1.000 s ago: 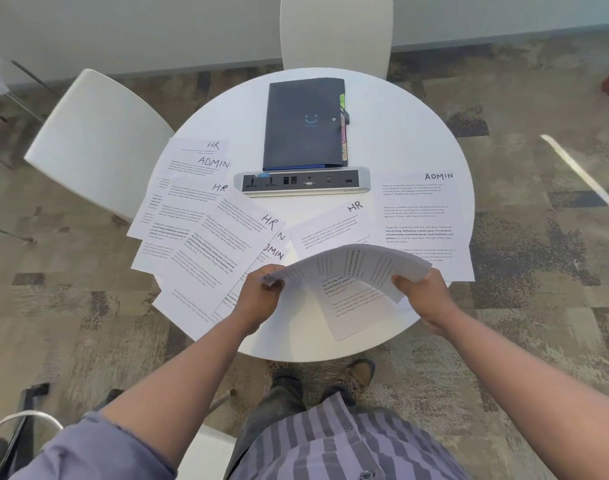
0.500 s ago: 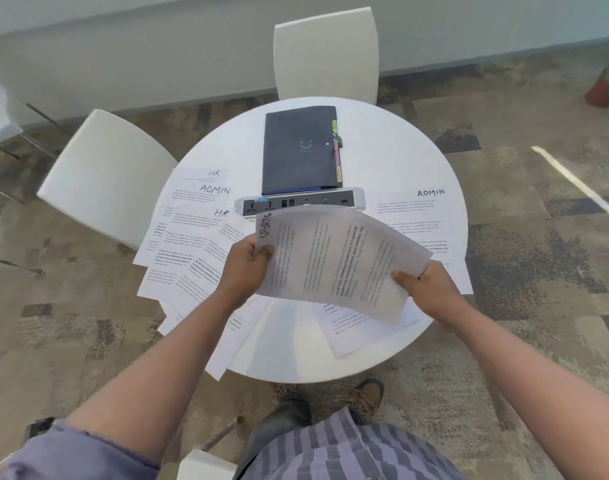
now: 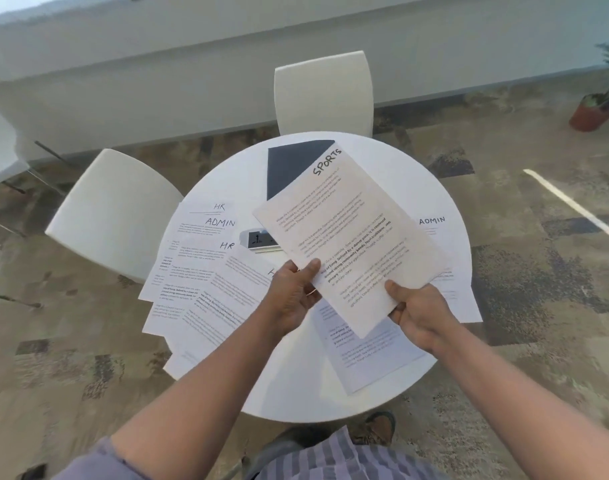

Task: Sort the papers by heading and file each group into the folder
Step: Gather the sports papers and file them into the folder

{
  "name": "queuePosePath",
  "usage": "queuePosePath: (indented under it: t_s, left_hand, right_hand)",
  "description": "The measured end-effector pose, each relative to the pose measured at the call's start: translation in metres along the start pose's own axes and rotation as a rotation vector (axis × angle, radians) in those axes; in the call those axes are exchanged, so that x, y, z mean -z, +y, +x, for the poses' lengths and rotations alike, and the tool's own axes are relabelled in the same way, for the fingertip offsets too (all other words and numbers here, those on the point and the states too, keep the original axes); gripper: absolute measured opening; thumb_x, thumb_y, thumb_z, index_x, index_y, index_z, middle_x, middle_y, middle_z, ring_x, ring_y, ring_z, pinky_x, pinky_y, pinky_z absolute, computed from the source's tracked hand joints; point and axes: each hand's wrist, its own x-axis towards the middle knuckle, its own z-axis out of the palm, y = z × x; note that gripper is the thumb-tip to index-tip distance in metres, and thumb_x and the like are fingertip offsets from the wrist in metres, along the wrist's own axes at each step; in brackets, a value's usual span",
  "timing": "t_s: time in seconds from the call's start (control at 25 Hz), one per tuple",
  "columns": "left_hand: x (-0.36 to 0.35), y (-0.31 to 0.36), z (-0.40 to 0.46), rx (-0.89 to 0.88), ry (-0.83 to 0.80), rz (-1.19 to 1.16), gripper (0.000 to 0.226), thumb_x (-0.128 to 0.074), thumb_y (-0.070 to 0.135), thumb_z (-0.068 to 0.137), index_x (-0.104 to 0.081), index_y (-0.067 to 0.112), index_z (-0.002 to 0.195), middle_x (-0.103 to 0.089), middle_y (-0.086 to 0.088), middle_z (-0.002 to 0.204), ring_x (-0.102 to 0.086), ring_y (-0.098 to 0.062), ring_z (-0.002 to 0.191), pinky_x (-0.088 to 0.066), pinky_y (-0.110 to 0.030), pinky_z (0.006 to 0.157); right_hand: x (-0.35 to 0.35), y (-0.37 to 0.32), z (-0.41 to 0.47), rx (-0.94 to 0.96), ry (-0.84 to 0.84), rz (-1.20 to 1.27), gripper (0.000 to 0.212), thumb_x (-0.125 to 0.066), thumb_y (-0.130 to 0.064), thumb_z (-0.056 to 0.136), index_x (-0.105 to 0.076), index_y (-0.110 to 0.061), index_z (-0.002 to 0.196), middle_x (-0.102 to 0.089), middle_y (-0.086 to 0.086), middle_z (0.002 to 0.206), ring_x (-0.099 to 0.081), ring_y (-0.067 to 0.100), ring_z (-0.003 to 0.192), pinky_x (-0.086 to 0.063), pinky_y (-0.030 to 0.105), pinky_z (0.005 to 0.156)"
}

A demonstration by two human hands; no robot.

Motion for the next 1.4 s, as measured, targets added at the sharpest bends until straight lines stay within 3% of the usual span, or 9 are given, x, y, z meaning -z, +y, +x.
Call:
queuePosePath:
  t_s: [0.2, 0.44, 0.6, 0.76, 0.92, 1.12, 1.28, 1.4]
  left_hand:
    - [0.007, 0.014, 0.025, -0.033, 0.033, -0.149, 0.031, -0.057, 0.0, 0.101, -0.064, 0.015, 0.127, -0.075, -0.01, 0.121, -0.071, -0.034, 0.112, -0.058, -0.054, 0.09]
    - [0.07, 0.057, 0.059, 0.014, 0.03, 0.161, 0.03, -0.058, 0.002, 0.101, -0.064, 0.01, 0.13, -0.076, -0.011, 0.118, -0.074, -0.032, 0.103, -0.062, -0.048, 0.08]
    - [0.078, 0.061, 0.083, 0.132, -0.101, 0.313, 0.037, -0.06, 0.003, 0.1, -0.059, 0.008, 0.137, -0.074, -0.015, 0.122, -0.071, -0.038, 0.111, -0.058, -0.058, 0.092]
    - [0.067, 0.055, 0.102, 0.209, -0.138, 0.366, 0.032, -0.06, 0.002, 0.1, -0.062, 0.006, 0.132, -0.074, -0.018, 0.12, -0.07, -0.04, 0.112, -0.054, -0.061, 0.098]
    - [0.05, 0.052, 0.134, 0.245, -0.129, 0.395, 0.028, -0.061, 0.002, 0.1, -0.064, 0.008, 0.127, -0.074, -0.017, 0.12, -0.071, -0.039, 0.111, -0.055, -0.059, 0.096]
    - [0.009, 0.044, 0.187, 0.172, 0.011, 0.468, 0.028, -0.07, 0.004, 0.094, -0.068, 0.01, 0.121, -0.077, -0.01, 0.115, -0.074, -0.033, 0.105, -0.059, -0.052, 0.091]
    - [-0.022, 0.045, 0.231, -0.03, 0.233, 0.539, 0.023, -0.077, 0.014, 0.091, -0.066, 0.008, 0.11, -0.076, -0.009, 0.101, -0.072, -0.029, 0.093, -0.059, -0.043, 0.083]
    - [-0.04, 0.051, 0.261, -0.16, 0.387, 0.816, 0.04, -0.077, 0.035, 0.088, -0.063, 0.015, 0.119, -0.066, 0.0, 0.109, -0.065, -0.022, 0.103, -0.057, -0.04, 0.088]
  right_hand:
    - [-0.043, 0.016, -0.005, 0.01, -0.053, -0.03, 0.031, -0.061, 0.007, 0.095, -0.068, -0.011, 0.12, -0.078, 0.007, 0.114, -0.076, 0.023, 0.101, -0.064, 0.035, 0.075]
    - [-0.049, -0.022, 0.019, 0.003, -0.054, -0.273, 0.029, -0.064, -0.006, 0.097, -0.065, -0.005, 0.126, -0.077, 0.011, 0.111, -0.074, 0.022, 0.092, -0.059, 0.035, 0.077]
    - [-0.053, -0.025, 0.031, -0.085, -0.095, -0.426, 0.02, -0.062, -0.006, 0.099, -0.068, -0.006, 0.117, -0.079, 0.01, 0.107, -0.076, 0.02, 0.086, -0.06, 0.033, 0.071]
    - [-0.049, -0.019, 0.057, -0.162, -0.09, -0.508, 0.022, -0.058, -0.006, 0.102, -0.069, -0.007, 0.121, -0.077, 0.011, 0.114, -0.074, 0.033, 0.106, -0.055, 0.056, 0.099]
    - [-0.035, -0.032, 0.1, -0.208, -0.089, -0.525, 0.022, -0.057, -0.005, 0.103, -0.07, -0.007, 0.12, -0.078, 0.01, 0.111, -0.073, 0.033, 0.107, -0.054, 0.058, 0.101]
    - [-0.013, -0.074, 0.17, -0.172, -0.115, -0.626, 0.019, -0.058, -0.007, 0.102, -0.072, -0.011, 0.115, -0.079, 0.006, 0.108, -0.074, 0.032, 0.104, -0.054, 0.058, 0.099]
    - [0.009, -0.121, 0.218, -0.085, -0.035, -0.611, 0.017, -0.059, -0.006, 0.102, -0.072, -0.014, 0.11, -0.079, 0.005, 0.108, -0.077, 0.025, 0.095, -0.061, 0.048, 0.086]
    - [0.026, -0.145, 0.248, -0.037, 0.044, -0.573, 0.016, -0.06, -0.006, 0.102, -0.071, -0.013, 0.111, -0.079, 0.004, 0.109, -0.075, 0.026, 0.098, -0.061, 0.046, 0.085]
